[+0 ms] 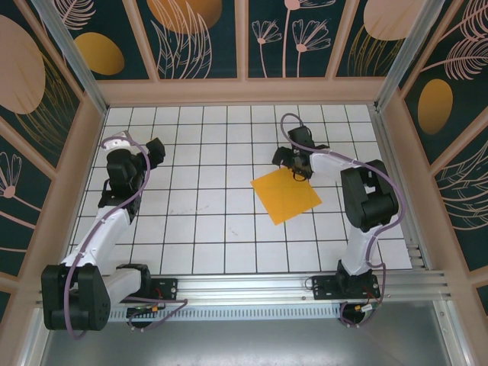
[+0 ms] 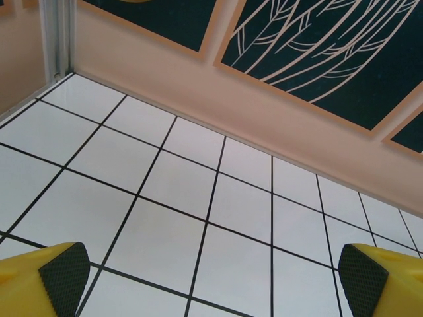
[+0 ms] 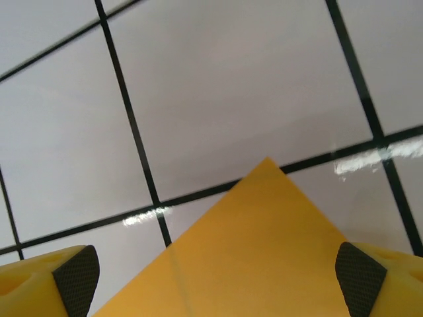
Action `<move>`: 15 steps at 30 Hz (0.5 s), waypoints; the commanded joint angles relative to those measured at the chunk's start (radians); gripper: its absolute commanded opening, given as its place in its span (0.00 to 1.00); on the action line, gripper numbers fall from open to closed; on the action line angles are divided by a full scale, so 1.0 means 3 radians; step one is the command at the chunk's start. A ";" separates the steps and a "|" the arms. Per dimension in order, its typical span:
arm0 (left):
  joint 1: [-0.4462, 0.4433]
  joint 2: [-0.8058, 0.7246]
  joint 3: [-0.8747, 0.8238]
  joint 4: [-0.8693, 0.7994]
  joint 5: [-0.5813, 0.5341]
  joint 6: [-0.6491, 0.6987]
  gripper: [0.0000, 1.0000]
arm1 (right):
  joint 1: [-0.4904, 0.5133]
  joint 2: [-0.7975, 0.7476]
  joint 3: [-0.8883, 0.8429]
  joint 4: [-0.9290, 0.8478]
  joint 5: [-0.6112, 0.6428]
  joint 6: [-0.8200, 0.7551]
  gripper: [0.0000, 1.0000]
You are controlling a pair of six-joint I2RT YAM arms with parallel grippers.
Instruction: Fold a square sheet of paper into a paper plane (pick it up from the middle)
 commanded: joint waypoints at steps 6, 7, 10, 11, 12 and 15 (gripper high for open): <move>0.0016 0.0014 0.0104 -0.0040 0.0178 -0.0029 0.98 | 0.0193 -0.0317 -0.0027 -0.0717 0.0002 -0.0769 0.93; 0.0015 0.0016 0.0109 -0.0035 0.0181 -0.0034 0.99 | 0.0268 -0.0348 -0.0057 -0.0809 0.0091 -0.0850 0.92; 0.0018 0.0036 0.0097 0.0005 0.0209 -0.0045 0.99 | 0.0523 -0.0419 -0.0125 -0.0975 0.0249 -0.0985 0.85; 0.0015 0.0052 0.0096 0.0020 0.0227 -0.0053 0.99 | 0.0592 -0.0433 -0.0157 -0.0980 0.0307 -0.0986 0.80; 0.0017 0.0064 0.0096 0.0031 0.0242 -0.0059 0.98 | 0.0653 -0.0441 -0.0188 -0.0979 0.0331 -0.0976 0.77; 0.0016 0.0101 0.0091 0.0061 0.0249 -0.0088 0.99 | 0.0793 -0.0438 -0.0279 -0.0930 0.0361 -0.0923 0.69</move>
